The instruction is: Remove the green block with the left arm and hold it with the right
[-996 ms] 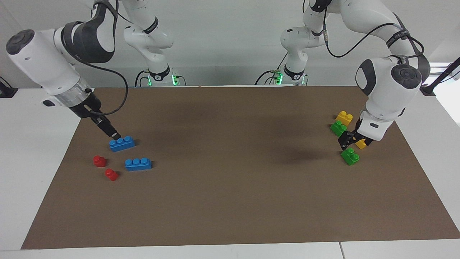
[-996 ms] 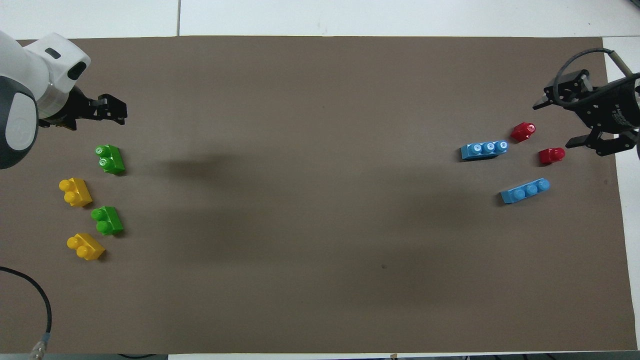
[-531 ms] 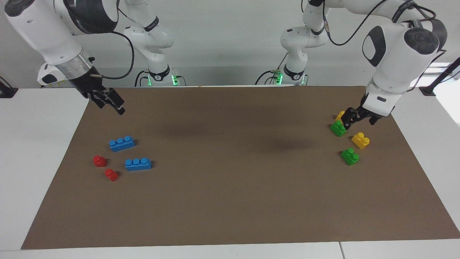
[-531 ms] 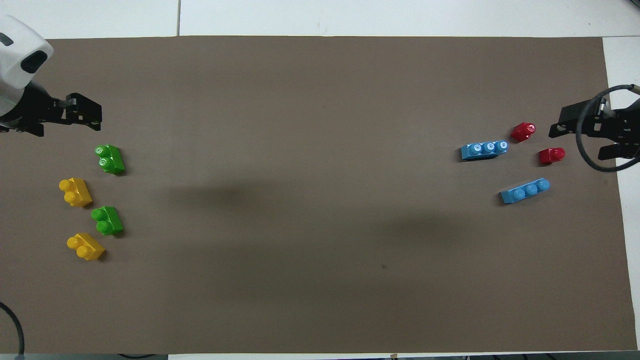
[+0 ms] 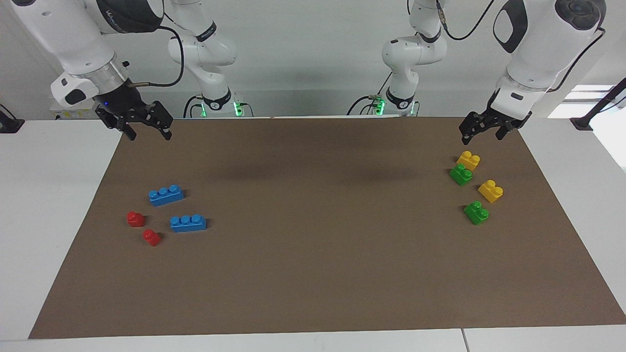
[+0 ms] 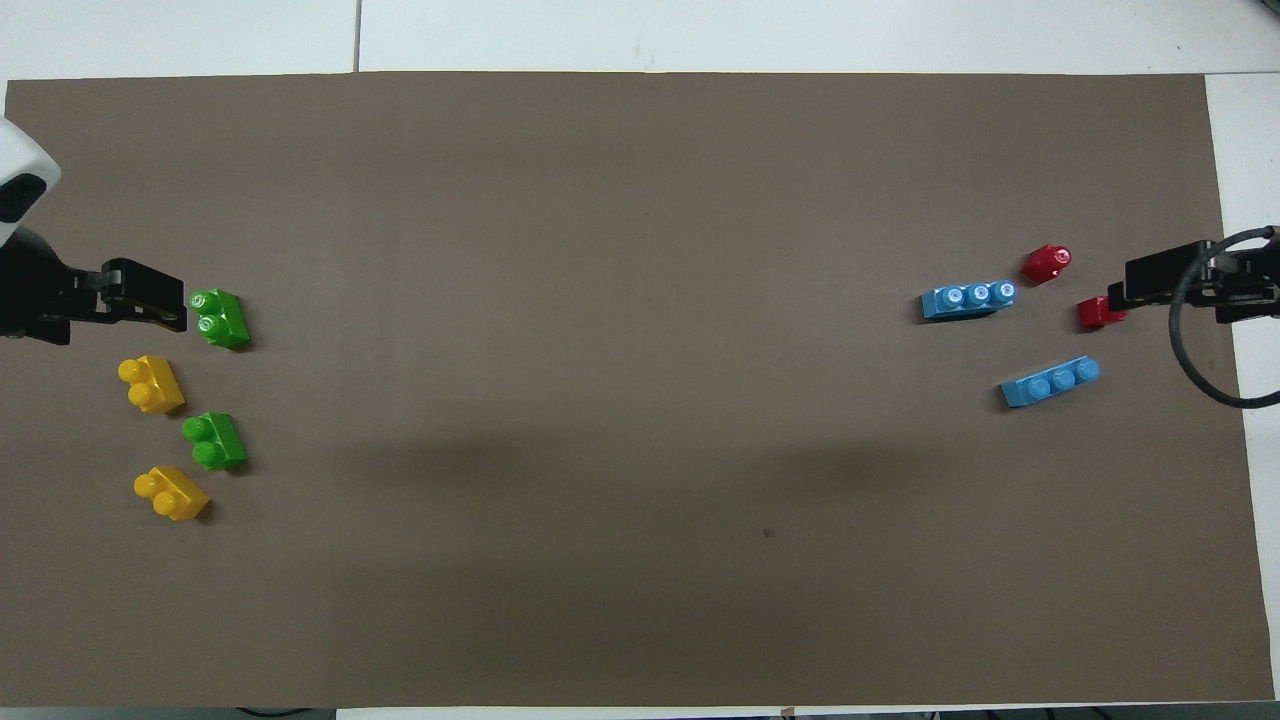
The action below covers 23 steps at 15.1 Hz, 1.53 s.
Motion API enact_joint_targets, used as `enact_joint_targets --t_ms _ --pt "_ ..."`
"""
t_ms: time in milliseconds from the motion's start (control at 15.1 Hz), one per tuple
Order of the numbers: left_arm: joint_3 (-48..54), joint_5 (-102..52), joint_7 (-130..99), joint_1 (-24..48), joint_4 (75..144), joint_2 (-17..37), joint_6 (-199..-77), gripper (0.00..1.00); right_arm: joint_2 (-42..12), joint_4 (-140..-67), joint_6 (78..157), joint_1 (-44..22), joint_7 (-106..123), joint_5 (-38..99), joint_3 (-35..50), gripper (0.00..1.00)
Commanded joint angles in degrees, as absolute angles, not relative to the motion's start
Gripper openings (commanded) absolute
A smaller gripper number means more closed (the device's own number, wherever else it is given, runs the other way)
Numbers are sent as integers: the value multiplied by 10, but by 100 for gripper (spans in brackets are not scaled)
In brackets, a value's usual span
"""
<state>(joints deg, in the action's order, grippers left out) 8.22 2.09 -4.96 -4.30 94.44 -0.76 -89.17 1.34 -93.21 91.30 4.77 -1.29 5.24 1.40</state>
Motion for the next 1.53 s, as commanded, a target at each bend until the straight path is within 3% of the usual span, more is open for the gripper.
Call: enact_joint_targets --t_ms 0,598,1461 --pt "81 9 -13 -51 1016 -61 -903 100 19 -939 931 50 10 14 17 100" --pt "79 -25 -23 -61 1006 -52 -997 100 18 -941 952 50 7 -5 18 100" --pt "79 -23 -21 -57 1008 -53 -984 100 21 -945 937 57 7 4 16 100"
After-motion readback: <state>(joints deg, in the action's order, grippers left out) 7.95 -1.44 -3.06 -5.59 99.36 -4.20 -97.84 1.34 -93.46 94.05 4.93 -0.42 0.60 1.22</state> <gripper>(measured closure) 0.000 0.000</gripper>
